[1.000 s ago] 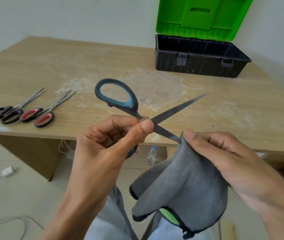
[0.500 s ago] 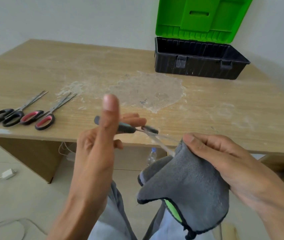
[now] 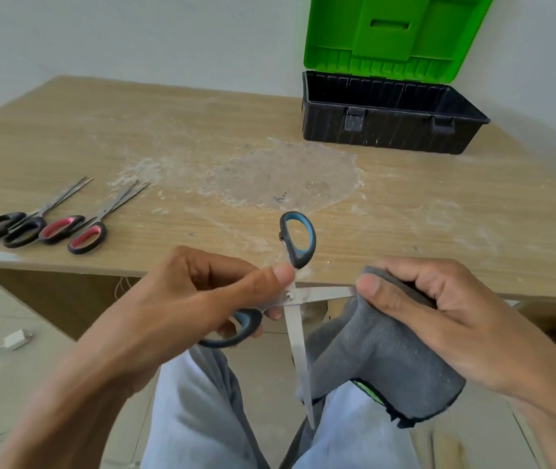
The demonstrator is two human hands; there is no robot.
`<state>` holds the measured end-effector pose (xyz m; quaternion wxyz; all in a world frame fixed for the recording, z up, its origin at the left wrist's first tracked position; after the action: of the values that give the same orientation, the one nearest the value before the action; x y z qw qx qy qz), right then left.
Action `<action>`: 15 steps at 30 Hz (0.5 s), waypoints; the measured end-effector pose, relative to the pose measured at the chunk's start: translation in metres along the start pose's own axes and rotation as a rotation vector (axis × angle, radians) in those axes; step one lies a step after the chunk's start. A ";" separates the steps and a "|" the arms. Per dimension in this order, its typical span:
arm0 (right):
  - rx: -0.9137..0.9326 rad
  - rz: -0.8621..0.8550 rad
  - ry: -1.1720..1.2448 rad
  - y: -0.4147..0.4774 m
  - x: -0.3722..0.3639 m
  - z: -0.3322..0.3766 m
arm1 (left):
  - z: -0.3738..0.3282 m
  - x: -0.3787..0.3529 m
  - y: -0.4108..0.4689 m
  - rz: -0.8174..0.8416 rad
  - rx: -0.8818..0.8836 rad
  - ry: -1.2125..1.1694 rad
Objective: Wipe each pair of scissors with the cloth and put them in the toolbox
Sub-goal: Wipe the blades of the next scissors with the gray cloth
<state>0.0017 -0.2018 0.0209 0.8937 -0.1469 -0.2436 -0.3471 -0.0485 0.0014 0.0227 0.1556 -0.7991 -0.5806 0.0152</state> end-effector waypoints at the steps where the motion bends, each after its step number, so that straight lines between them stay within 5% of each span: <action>1: 0.008 0.007 -0.023 0.000 -0.001 0.000 | 0.000 -0.001 0.001 0.013 -0.005 0.021; 15: 0.059 -0.021 -0.113 -0.001 0.004 0.016 | -0.009 -0.002 -0.005 -0.060 -0.212 0.019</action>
<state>-0.0022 -0.1974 0.0367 0.8787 -0.1373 -0.3055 -0.3402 -0.0516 -0.0018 0.0323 0.0761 -0.7933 -0.6012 -0.0587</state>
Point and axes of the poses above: each hand's wrist, its own y-axis towards the middle knuckle, its own x-axis out of the back of the hand, z = x × y, the point moved 7 cm from there along y, towards the middle knuckle, and after that the axes turned 13 degrees about z, right-handed, at the moved point
